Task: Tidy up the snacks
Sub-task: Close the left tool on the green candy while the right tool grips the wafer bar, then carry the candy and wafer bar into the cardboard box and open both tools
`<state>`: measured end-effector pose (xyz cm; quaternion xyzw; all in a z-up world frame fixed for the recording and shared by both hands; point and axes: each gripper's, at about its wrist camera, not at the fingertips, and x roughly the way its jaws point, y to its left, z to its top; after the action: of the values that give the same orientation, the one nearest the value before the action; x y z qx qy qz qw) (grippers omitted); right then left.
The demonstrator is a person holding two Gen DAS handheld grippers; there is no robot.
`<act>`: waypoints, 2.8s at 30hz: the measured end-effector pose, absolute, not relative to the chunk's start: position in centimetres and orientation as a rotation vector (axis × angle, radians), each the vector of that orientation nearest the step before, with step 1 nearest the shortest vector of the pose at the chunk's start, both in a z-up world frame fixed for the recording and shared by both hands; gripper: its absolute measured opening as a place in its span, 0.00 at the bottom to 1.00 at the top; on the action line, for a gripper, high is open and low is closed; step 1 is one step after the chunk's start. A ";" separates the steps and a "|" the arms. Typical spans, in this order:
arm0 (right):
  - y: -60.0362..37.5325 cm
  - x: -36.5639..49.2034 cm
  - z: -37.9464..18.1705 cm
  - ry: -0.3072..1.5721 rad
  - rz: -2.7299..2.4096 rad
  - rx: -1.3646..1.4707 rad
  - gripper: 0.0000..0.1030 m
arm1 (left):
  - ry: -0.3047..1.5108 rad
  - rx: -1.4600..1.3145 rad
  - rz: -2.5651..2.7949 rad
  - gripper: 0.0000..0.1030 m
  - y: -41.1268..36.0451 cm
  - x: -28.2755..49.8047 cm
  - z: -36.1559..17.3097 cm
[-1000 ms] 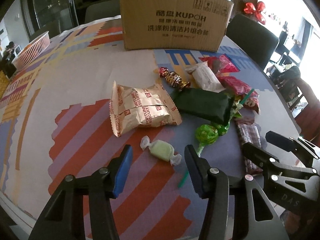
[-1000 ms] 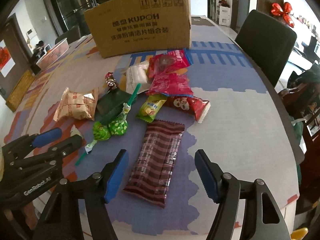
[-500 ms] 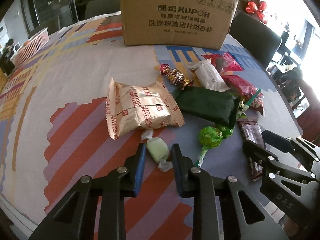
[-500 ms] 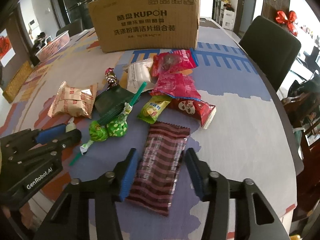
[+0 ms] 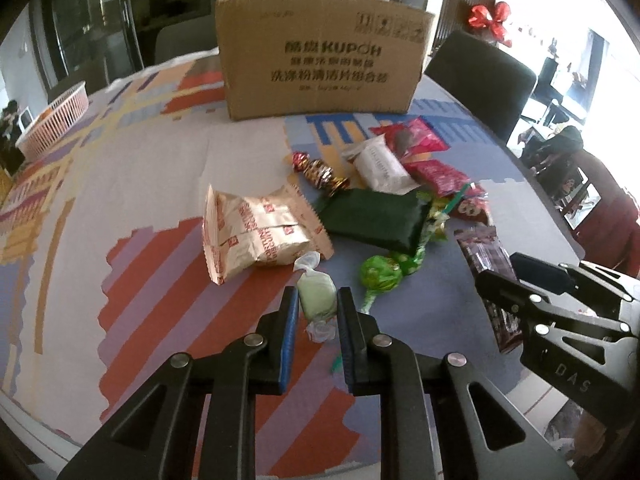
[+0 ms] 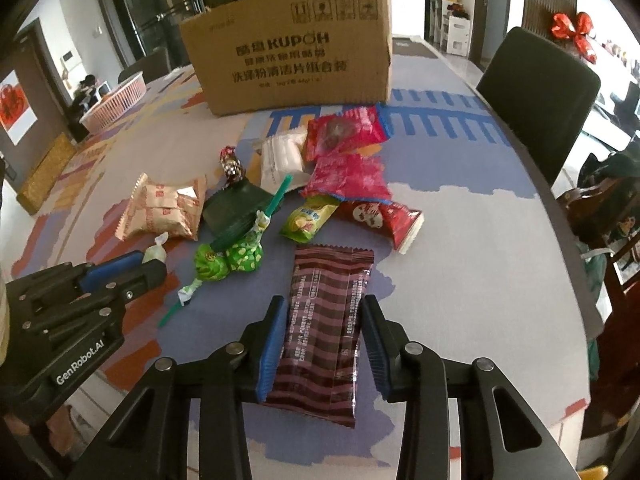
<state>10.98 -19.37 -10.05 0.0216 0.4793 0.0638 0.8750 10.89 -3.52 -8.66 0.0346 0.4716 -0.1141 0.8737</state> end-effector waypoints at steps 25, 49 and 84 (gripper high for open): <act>-18.9 15.3 -0.9 0.728 0.193 -0.002 0.38 | 0.752 0.106 -0.242 0.20 -3.7 16.0 0.1; -18.6 27.0 5.6 0.618 0.209 -0.007 0.38 | 0.662 0.141 -0.260 0.20 -3.9 27.8 6.4; -18.1 31.6 5.8 0.661 0.229 -0.102 0.49 | 0.722 0.126 -0.235 0.56 -2.3 31.2 6.6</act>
<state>31.58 -18.14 5.75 -0.0498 0.3239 0.1124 0.9381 31.22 -2.35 6.59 0.0614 0.3522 -0.1148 0.9268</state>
